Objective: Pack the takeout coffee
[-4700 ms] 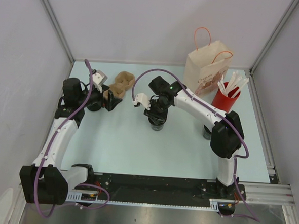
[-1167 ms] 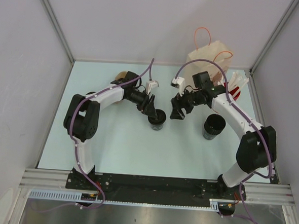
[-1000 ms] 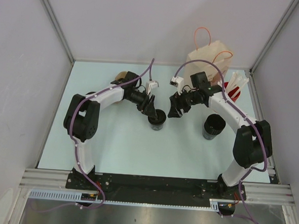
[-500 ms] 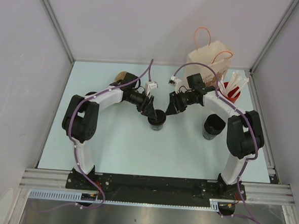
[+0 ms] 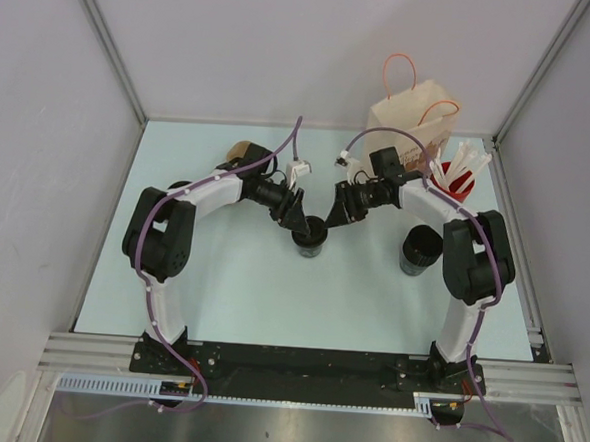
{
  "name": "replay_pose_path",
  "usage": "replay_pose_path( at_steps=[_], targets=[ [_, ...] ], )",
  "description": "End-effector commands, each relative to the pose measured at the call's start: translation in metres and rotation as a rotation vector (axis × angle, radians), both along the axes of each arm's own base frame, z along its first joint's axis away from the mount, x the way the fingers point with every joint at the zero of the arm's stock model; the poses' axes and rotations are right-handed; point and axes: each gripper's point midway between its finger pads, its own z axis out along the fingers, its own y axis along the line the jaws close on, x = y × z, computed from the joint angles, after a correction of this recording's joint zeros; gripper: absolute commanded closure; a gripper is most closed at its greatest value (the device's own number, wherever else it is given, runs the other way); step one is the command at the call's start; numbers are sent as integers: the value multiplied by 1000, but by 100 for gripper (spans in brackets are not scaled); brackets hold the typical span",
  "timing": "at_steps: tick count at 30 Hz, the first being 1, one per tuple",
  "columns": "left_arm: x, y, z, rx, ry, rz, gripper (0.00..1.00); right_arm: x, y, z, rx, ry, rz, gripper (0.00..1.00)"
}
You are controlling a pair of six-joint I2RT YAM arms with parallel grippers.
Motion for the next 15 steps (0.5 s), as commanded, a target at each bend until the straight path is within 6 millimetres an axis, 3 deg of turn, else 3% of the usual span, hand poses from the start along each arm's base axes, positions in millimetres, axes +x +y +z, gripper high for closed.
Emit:
replay_pose_path(
  at_steps=[1,12,15],
  targets=[
    [-2,28,-55,210,3,44,39,0,6,-3,23,14,11,62],
    [-2,29,-55,214,-4,47,39,2,5,-23,-18,56,-32,69],
    [-1,29,-56,220,-8,51,41,4,3,-32,-42,74,-55,77]
  ],
)
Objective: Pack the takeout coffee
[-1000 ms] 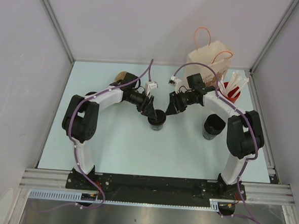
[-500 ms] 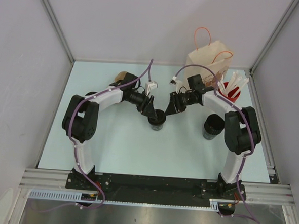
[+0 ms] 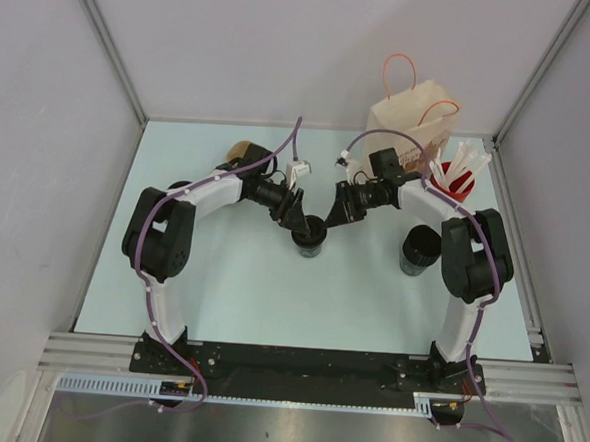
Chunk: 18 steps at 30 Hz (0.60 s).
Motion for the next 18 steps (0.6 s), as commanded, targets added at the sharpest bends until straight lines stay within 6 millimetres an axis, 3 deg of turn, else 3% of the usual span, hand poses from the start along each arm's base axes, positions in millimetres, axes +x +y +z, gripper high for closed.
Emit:
replay_pose_path(
  at_steps=[1,5,13,16,18],
  targets=[
    [-1,29,-56,222,-8,50,41,3,0,-30,-61,32,-32,78],
    [0,31,-57,231,-13,54,42,-3,-1,-40,-83,59,-32,83],
    [0,33,-60,255,-22,53,48,-2,-7,-62,-209,13,-52,83],
    [0,34,-62,263,-26,53,48,4,-7,-43,-160,-25,-54,72],
    [0,33,-62,265,-29,53,47,10,-7,-19,-78,-52,-56,67]
  ],
)
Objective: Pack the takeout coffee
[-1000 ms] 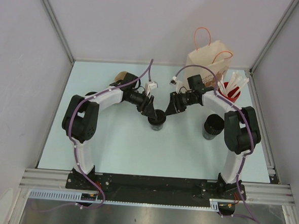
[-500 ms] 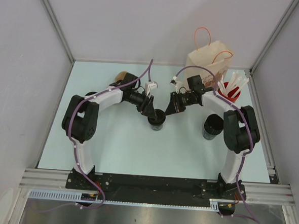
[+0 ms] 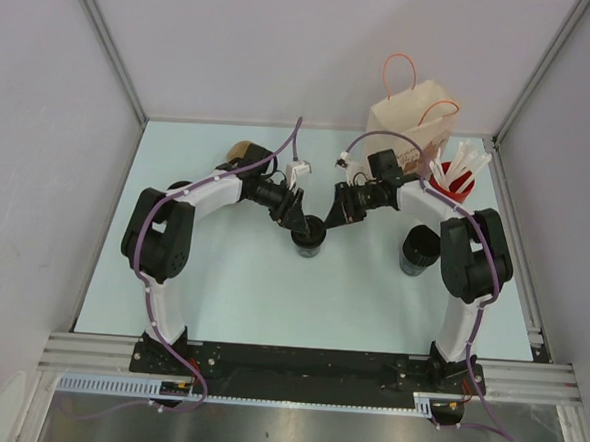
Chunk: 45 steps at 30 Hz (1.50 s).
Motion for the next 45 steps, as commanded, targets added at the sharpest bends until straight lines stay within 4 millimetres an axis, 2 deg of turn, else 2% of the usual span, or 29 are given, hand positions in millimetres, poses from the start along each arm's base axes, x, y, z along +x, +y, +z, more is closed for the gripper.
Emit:
replay_pose_path(
  at_steps=[1,4,9,15,24,34,38,45],
  targets=[
    [1,32,-62,253,-26,45,47,11,-9,-3,-28,-74,-29,63],
    [0,32,-63,257,-22,45,48,17,-8,22,56,-96,-22,56],
    [0,34,-65,268,-26,48,48,19,2,37,151,-71,-4,54],
    [-1,34,-65,271,-32,45,49,26,10,40,195,-50,-11,54],
    [-2,33,-66,273,-29,42,49,26,20,12,160,2,-7,56],
    [-2,34,-65,275,-36,43,49,22,28,5,167,37,13,63],
    [-3,34,-65,273,-33,42,49,25,26,5,164,42,-3,63],
    [-3,34,-65,273,-34,41,49,30,22,31,215,13,-8,61]
  ],
)
